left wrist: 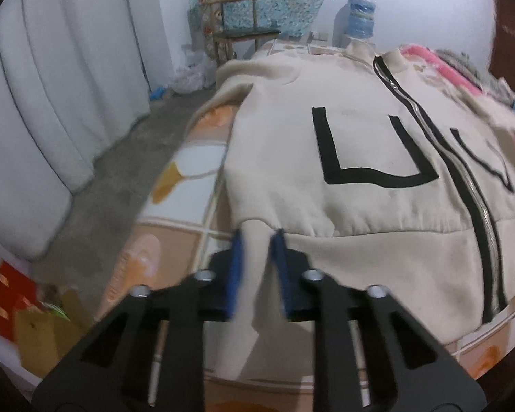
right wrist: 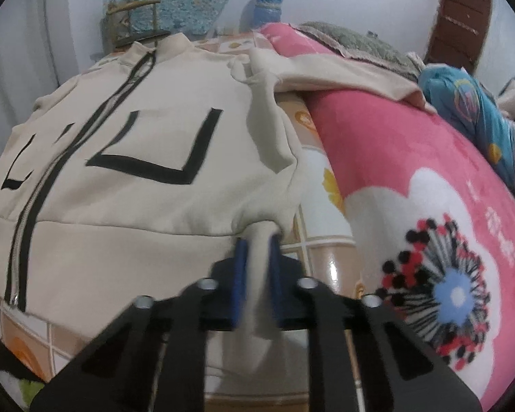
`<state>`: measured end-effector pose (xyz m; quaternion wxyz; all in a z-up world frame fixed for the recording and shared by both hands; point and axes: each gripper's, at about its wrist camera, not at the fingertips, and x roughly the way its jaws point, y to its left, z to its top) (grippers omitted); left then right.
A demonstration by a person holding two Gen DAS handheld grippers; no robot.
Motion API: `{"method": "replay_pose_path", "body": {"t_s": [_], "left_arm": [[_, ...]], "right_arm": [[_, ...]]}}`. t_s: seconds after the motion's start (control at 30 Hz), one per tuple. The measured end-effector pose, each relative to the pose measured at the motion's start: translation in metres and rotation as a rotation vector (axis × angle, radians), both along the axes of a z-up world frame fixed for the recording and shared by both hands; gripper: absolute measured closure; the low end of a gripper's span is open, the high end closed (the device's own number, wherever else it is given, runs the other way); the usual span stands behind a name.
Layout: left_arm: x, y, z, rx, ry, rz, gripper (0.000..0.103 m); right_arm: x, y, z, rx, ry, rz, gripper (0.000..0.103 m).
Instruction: Fold large clothes
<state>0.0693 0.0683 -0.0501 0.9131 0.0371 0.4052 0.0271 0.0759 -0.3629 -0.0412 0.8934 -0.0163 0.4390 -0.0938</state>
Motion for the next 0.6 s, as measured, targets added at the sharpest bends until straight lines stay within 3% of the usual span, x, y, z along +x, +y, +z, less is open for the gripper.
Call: {"method": "replay_pose_path", "body": {"t_s": [0.13,0.33,0.6], "left_arm": [[-0.01,-0.001,0.014,0.02,-0.036,-0.04,0.097],[-0.03,-0.002,0.025,0.05,-0.059,-0.077,0.098],[-0.078,0.01,0.026,0.072,0.016,-0.105,0.097]], "right_arm": [[-0.009,0.005,0.012,-0.031,0.009,0.028,0.097],[-0.029,0.001,0.014,0.017,0.016,0.026,0.098],[-0.082,0.006,0.028,0.034,0.056,0.054,0.098]]}}
